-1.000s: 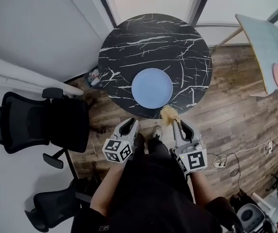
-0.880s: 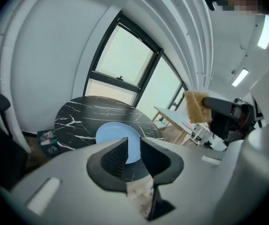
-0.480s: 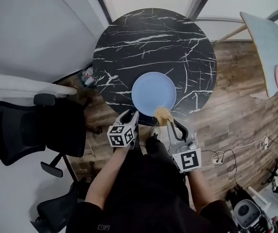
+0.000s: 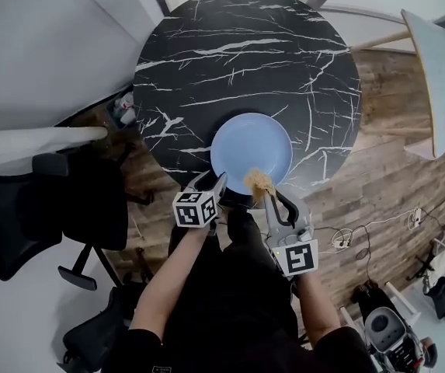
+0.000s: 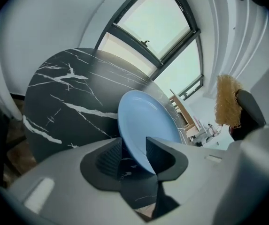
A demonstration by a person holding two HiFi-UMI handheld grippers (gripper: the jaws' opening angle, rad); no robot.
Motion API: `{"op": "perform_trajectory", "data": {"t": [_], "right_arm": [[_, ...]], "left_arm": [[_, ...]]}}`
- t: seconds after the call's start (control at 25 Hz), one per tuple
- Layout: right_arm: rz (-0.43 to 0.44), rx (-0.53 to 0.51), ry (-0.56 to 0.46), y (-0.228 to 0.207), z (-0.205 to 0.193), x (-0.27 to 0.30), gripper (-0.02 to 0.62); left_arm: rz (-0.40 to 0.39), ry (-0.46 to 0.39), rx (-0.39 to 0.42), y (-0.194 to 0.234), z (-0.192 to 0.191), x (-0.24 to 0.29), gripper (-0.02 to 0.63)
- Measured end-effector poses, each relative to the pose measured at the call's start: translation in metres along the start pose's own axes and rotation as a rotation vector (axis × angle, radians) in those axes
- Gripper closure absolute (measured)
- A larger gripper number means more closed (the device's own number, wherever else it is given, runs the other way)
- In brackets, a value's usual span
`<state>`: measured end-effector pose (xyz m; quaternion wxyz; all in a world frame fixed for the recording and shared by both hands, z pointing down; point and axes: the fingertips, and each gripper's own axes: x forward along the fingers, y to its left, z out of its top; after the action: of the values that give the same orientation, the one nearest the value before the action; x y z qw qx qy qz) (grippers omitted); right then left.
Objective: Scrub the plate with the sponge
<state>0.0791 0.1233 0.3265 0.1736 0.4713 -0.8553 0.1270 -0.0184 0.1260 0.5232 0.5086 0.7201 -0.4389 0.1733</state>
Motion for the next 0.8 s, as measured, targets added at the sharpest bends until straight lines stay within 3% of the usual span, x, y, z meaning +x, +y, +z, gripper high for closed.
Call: {"op": "perform_trajectory", "data": {"t": [0.32, 0.48, 0.52, 0.6, 0.68, 0.76, 0.8], "right_arm": [[0.044, -0.038, 0.06, 0.003, -0.024, 0.044, 0.569], [0.048, -0.026, 0.083, 0.002, -0.032, 0.061, 0.571], [0.048, -0.024, 0.09, 0.001, -0.034, 0.064, 0.569], [0.045, -0.016, 0.103, -0.001, -0.04, 0.072, 0.571], [0.043, -0.009, 0.117, -0.003, -0.046, 0.082, 0.571], [0.046, -0.01, 0.135, -0.005, -0.052, 0.091, 0.571], [0.052, -0.014, 0.14, -0.005, -0.056, 0.096, 0.571]], "left_arm": [[0.008, 0.087, 0.071, 0.015, 0.009, 0.017, 0.513], [0.016, 0.059, 0.11, 0.024, 0.031, 0.017, 0.528], [0.007, 0.055, 0.115, 0.025, 0.035, 0.019, 0.507], [-0.016, 0.091, 0.14, 0.023, 0.035, 0.025, 0.4], [-0.015, 0.149, 0.186, 0.021, 0.029, 0.031, 0.373], [0.012, 0.178, 0.224, 0.022, 0.027, 0.034, 0.431], [0.018, 0.183, 0.228, 0.023, 0.028, 0.035, 0.502]]}}
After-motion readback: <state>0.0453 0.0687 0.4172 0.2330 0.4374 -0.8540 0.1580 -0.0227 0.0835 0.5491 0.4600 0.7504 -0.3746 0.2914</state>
